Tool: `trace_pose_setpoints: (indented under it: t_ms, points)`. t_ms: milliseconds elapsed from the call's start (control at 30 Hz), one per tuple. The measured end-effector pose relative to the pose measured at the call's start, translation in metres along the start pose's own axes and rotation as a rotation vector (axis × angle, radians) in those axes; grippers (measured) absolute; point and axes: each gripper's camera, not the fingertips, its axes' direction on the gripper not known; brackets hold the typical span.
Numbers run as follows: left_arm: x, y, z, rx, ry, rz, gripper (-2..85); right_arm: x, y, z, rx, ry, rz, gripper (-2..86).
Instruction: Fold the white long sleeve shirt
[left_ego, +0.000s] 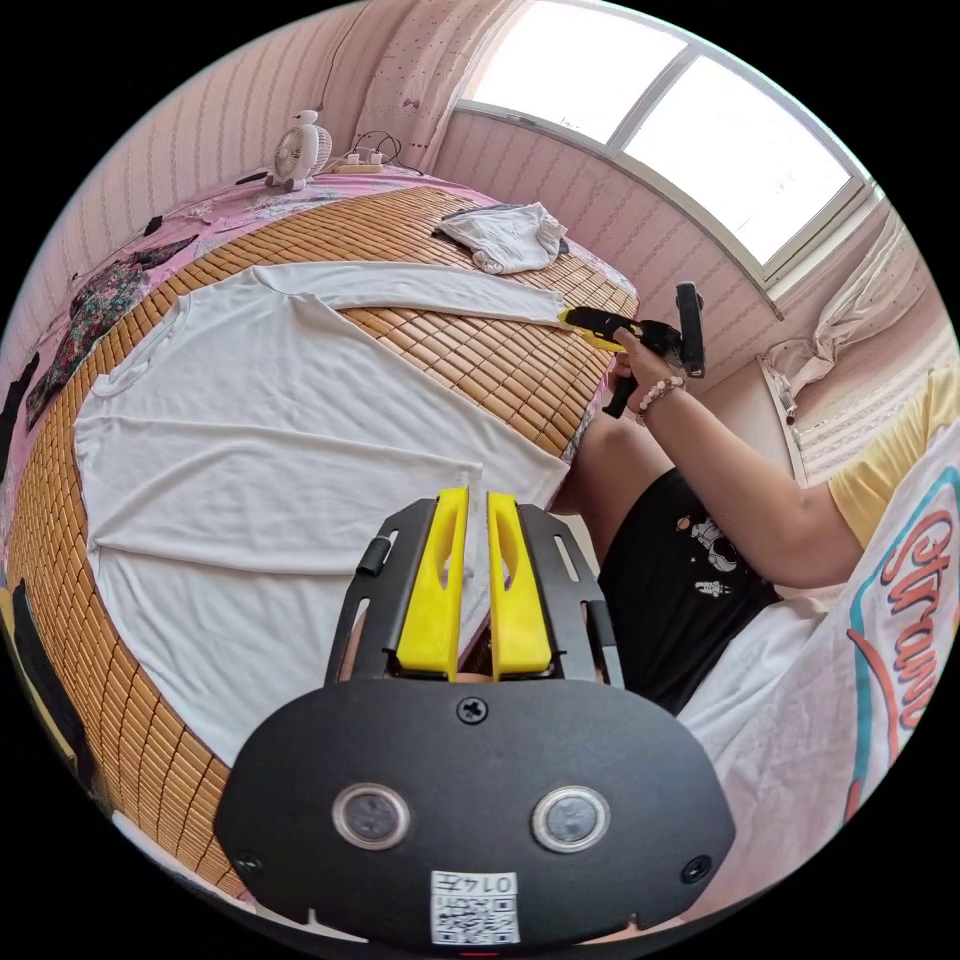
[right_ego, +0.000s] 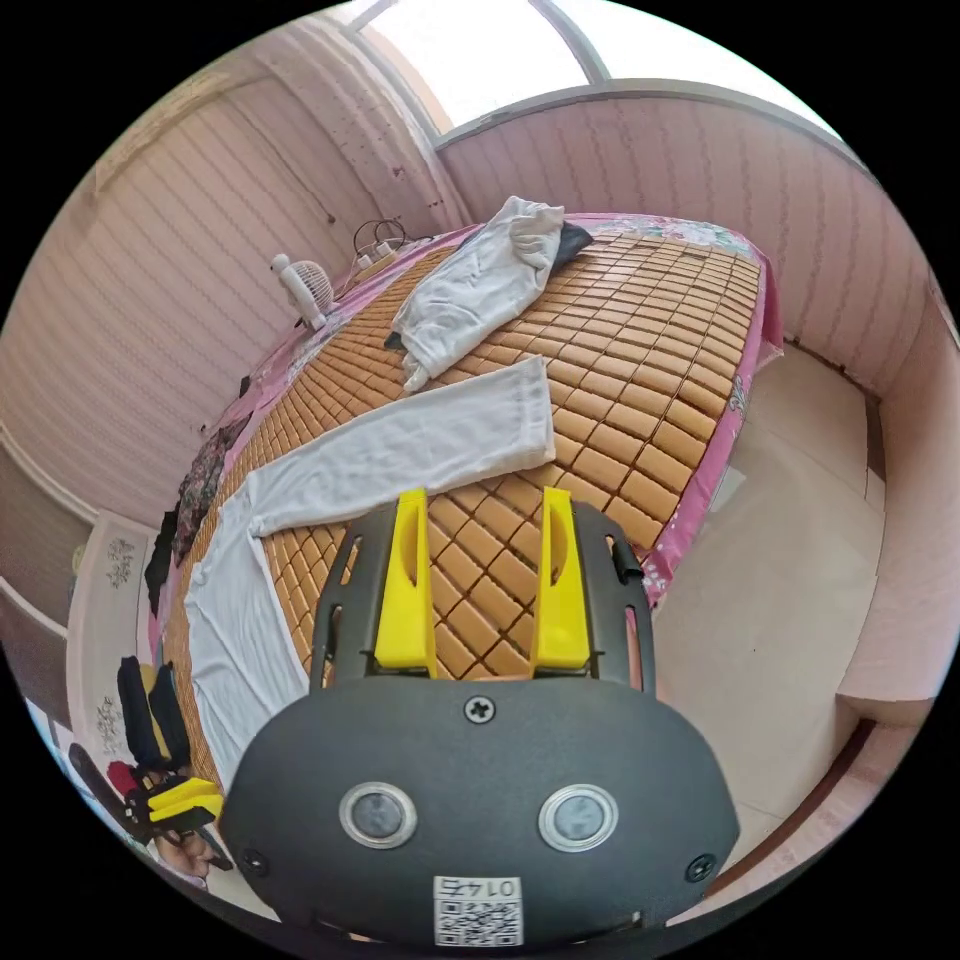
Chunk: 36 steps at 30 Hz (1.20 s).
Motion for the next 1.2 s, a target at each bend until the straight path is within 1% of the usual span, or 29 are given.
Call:
trace_pose_setpoints:
  t_ms: [33,100,167,233,333,400,533,633,667,767,833,967,1067,1200]
  points:
    - [0.0,-0.004,0.001,-0.003,-0.006,0.005,3.2,0.012,-0.009,0.0,0.036,-0.002,0.042,11.8]
    - [0.002,-0.022,0.008,-0.013,-0.036,0.034,2.6,0.022,-0.022,0.003,0.067,-0.001,0.053,11.4]
    - [0.002,-0.039,0.016,-0.026,-0.053,0.048,2.0,0.028,-0.034,0.006,0.056,0.002,0.026,10.9]
    - [0.002,-0.059,0.025,-0.031,-0.051,0.064,1.3,0.032,-0.042,0.015,-0.003,0.048,-0.023,9.5]
    - [0.003,-0.099,0.038,-0.025,-0.055,0.138,0.3,0.042,-0.049,0.016,-0.01,0.069,-0.02,6.7]
    - [0.01,-0.129,0.046,0.04,-0.105,0.224,0.5,0.054,-0.057,0.015,-0.022,0.012,0.008,5.1]
    - [0.011,-0.181,0.076,0.04,-0.131,0.233,2.5,0.089,-0.07,0.011,-0.043,-0.134,0.062,2.2]
    - [0.013,-0.222,0.102,0.09,-0.141,0.25,4.1,0.1,-0.08,0.011,-0.072,-0.173,0.047,1.9]
    - [0.015,-0.239,0.115,0.092,-0.131,0.285,4.7,0.102,-0.08,0.011,-0.071,-0.183,0.052,1.9]
    - [0.018,-0.278,0.156,0.019,-0.12,0.306,6.2,0.112,-0.081,0.011,-0.073,-0.227,0.065,1.6]
    - [0.019,-0.299,0.174,0.001,-0.126,0.308,7.1,0.118,-0.086,0.013,-0.103,-0.267,0.053,1.5]
    - [0.023,-0.335,0.204,-0.017,-0.197,0.309,9.2,0.124,-0.086,0.016,-0.124,-0.307,0.049,1.4]
    - [0.023,-0.343,0.221,-0.09,-0.226,0.354,6.0,0.124,-0.085,0.019,-0.145,-0.318,0.025,1.4]
    - [0.007,-0.347,0.212,-0.118,-0.107,0.248,1.5,0.116,-0.08,0.02,-0.166,-0.462,-0.04,1.3]
